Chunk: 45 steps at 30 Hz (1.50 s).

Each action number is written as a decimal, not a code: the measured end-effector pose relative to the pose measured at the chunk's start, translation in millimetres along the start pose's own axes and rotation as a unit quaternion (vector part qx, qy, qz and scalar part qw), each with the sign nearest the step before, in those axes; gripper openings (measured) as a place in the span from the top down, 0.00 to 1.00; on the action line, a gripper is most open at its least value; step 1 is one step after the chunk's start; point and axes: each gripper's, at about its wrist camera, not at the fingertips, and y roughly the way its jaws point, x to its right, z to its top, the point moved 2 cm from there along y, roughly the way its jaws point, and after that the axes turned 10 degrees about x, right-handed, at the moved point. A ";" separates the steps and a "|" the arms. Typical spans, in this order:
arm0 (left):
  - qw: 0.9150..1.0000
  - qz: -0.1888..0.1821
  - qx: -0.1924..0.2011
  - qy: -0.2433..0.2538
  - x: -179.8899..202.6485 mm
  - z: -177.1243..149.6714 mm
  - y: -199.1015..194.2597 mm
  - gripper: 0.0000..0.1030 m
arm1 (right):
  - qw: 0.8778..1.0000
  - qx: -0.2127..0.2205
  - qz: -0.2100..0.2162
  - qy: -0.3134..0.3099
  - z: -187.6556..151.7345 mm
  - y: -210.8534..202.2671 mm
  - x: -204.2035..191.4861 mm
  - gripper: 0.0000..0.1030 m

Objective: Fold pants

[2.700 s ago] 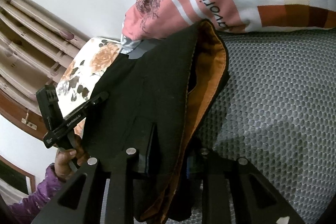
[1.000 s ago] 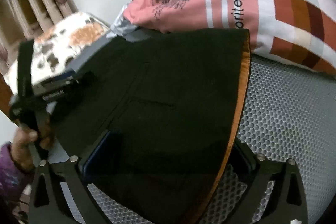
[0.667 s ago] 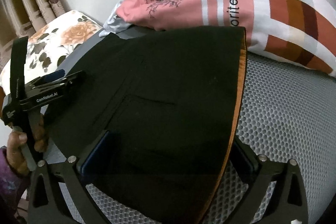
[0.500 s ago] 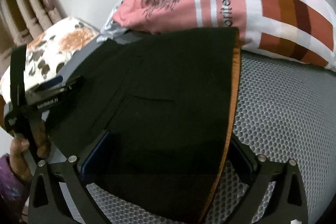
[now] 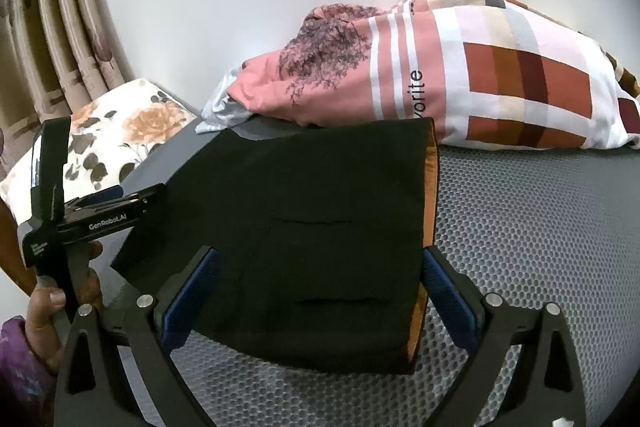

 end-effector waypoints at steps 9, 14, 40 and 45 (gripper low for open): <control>0.999 0.000 0.049 0.013 3.1 21.7 -49.2 0.04 | 1.000 0.019 0.003 -0.015 9.4 -20.5 -17.7 0.04; 0.997 -0.028 0.068 0.011 7.6 33.7 -81.3 0.03 | 1.000 0.027 0.008 -0.010 13.0 -35.1 -22.1 0.04; 0.993 -0.038 0.107 -0.002 15.1 59.5 -181.3 0.00 | 0.997 0.075 0.018 -0.021 38.8 -105.8 -47.8 0.04; 0.995 -0.030 0.096 -0.009 13.6 53.0 -180.0 0.00 | 0.997 0.075 0.011 -0.025 39.2 -109.6 -51.5 0.04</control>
